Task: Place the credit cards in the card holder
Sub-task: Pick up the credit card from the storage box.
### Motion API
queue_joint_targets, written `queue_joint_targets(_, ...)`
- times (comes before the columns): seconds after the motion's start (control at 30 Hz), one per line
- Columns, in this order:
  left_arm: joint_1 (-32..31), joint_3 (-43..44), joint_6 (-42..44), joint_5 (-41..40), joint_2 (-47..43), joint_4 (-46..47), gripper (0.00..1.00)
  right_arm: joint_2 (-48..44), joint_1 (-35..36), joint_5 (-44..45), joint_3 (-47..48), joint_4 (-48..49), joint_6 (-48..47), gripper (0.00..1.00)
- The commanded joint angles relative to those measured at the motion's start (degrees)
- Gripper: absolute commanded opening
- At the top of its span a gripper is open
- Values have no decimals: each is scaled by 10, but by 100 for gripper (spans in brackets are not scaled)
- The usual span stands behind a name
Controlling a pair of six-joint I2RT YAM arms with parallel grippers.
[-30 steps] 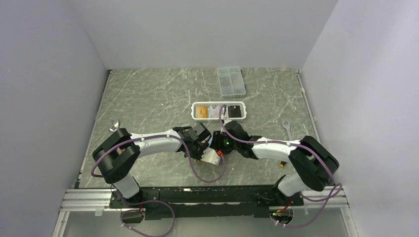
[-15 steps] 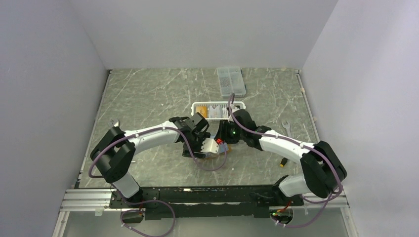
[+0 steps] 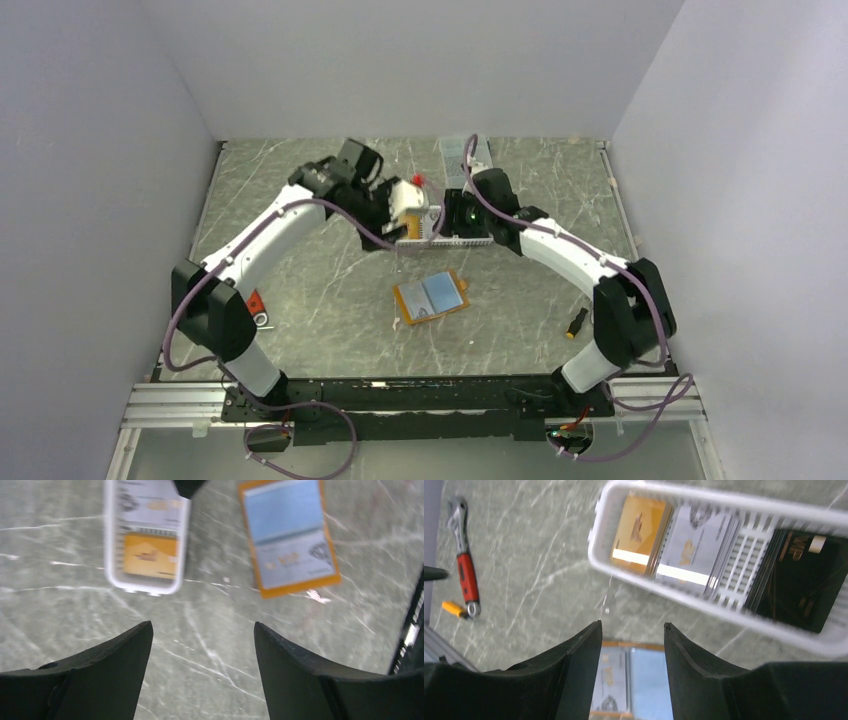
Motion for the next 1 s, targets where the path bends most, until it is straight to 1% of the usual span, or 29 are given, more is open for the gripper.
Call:
queue_joint_targets(0.0, 62, 91, -71, 55, 67, 6, 78, 75, -21, -23, 84, 14, -11, 52)
queue_joint_targets(0.13, 92, 148, -112, 64, 142, 31, 76, 163, -22, -51, 153, 32, 7, 52)
queue_joint_targets(0.33, 104, 160, -150, 63, 201, 73, 74, 264, -17, -62, 232, 29, 18, 52)
queue_joint_targets(0.53, 107, 152, -164, 36, 210, 96, 74, 304, -7, -51, 259, 22, 19, 52)
queue_joint_targets(0.8, 111, 123, -170, 40, 195, 112, 74, 337, 13, -24, 275, 9, 24, 52)
queue_joint_targets(0.97, 113, 102, -171, 44, 183, 121, 74, 344, 23, -9, 269, 6, 35, 52)
